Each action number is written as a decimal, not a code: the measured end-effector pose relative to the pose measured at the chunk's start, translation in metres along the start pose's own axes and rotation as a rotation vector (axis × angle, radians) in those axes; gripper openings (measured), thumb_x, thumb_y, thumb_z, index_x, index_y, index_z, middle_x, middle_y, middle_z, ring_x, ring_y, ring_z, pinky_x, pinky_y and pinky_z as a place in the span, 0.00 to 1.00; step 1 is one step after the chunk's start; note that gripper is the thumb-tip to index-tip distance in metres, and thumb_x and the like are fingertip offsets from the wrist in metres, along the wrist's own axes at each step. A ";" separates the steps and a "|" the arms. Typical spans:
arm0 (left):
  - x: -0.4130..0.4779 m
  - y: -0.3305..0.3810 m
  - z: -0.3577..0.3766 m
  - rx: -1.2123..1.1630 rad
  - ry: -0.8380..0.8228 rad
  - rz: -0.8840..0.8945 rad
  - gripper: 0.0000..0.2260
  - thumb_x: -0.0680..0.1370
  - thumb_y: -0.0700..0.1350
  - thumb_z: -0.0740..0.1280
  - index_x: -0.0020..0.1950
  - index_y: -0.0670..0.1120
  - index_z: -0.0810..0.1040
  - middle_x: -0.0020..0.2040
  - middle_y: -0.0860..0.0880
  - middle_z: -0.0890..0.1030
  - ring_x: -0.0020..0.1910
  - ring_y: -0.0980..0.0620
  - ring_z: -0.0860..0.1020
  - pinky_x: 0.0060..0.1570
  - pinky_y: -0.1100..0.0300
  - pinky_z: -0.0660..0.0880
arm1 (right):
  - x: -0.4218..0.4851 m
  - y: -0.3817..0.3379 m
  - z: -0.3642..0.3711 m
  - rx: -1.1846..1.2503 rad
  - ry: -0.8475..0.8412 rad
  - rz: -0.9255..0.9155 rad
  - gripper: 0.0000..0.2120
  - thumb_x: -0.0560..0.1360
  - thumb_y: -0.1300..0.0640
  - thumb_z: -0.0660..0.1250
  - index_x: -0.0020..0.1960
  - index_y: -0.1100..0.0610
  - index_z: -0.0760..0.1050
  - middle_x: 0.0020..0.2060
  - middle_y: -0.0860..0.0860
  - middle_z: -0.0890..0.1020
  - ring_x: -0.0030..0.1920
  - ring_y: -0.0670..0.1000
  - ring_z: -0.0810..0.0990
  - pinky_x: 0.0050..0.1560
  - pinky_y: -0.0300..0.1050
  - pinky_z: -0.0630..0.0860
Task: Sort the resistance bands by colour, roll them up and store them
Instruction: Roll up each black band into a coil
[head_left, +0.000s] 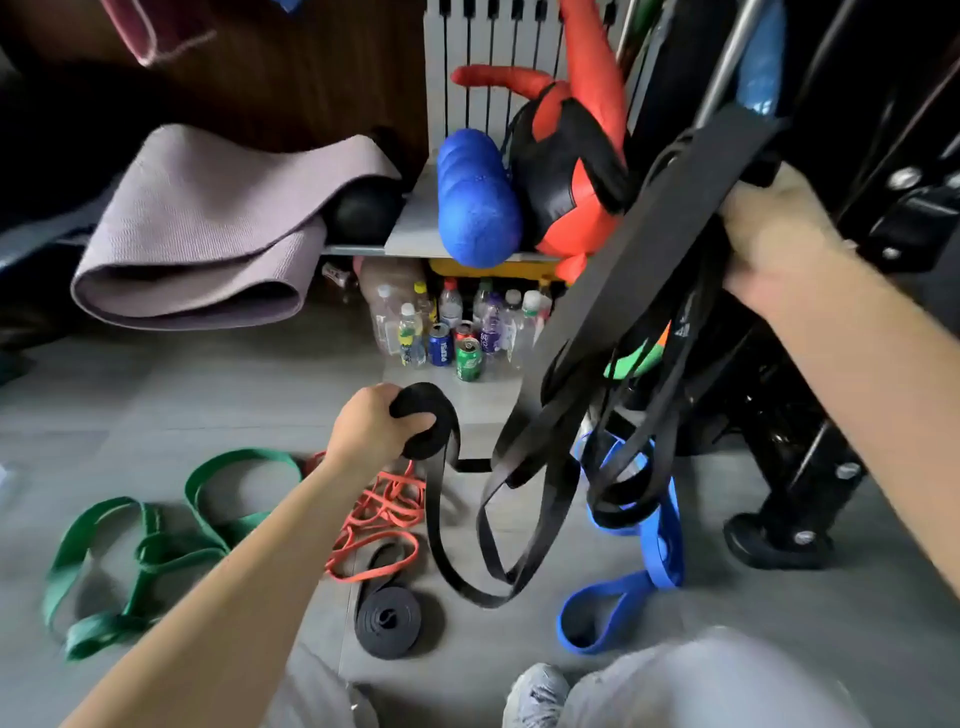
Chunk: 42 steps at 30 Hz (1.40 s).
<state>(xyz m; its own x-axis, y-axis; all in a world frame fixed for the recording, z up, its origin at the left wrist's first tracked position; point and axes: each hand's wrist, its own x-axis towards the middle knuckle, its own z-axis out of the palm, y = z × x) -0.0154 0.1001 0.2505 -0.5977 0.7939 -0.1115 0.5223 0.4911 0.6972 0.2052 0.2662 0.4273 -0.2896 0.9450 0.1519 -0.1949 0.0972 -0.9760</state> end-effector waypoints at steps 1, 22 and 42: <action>-0.001 0.003 0.001 -0.006 -0.009 0.008 0.09 0.72 0.44 0.71 0.48 0.40 0.79 0.39 0.44 0.80 0.39 0.44 0.78 0.37 0.59 0.70 | 0.003 -0.009 0.002 -0.085 -0.026 -0.057 0.07 0.72 0.66 0.67 0.40 0.54 0.76 0.28 0.45 0.82 0.33 0.46 0.80 0.42 0.44 0.80; -0.037 0.005 -0.011 0.104 -0.212 0.102 0.08 0.72 0.45 0.72 0.47 0.43 0.78 0.41 0.46 0.81 0.42 0.45 0.80 0.41 0.56 0.74 | 0.041 -0.001 0.029 -0.412 0.185 -0.152 0.13 0.71 0.68 0.64 0.49 0.51 0.73 0.39 0.45 0.78 0.39 0.43 0.77 0.38 0.30 0.73; -0.045 0.011 -0.006 0.072 -0.288 0.175 0.11 0.70 0.48 0.72 0.52 0.50 0.79 0.36 0.54 0.78 0.29 0.59 0.75 0.33 0.64 0.73 | 0.047 0.301 -0.015 -1.361 -0.270 0.327 0.25 0.73 0.52 0.69 0.64 0.63 0.66 0.62 0.62 0.72 0.61 0.62 0.73 0.55 0.49 0.71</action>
<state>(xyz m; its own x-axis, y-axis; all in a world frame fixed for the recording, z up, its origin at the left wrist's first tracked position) 0.0140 0.0679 0.2674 -0.3047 0.9318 -0.1972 0.6496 0.3547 0.6725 0.1472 0.3443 0.1387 -0.3421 0.9105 -0.2324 0.9069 0.2551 -0.3354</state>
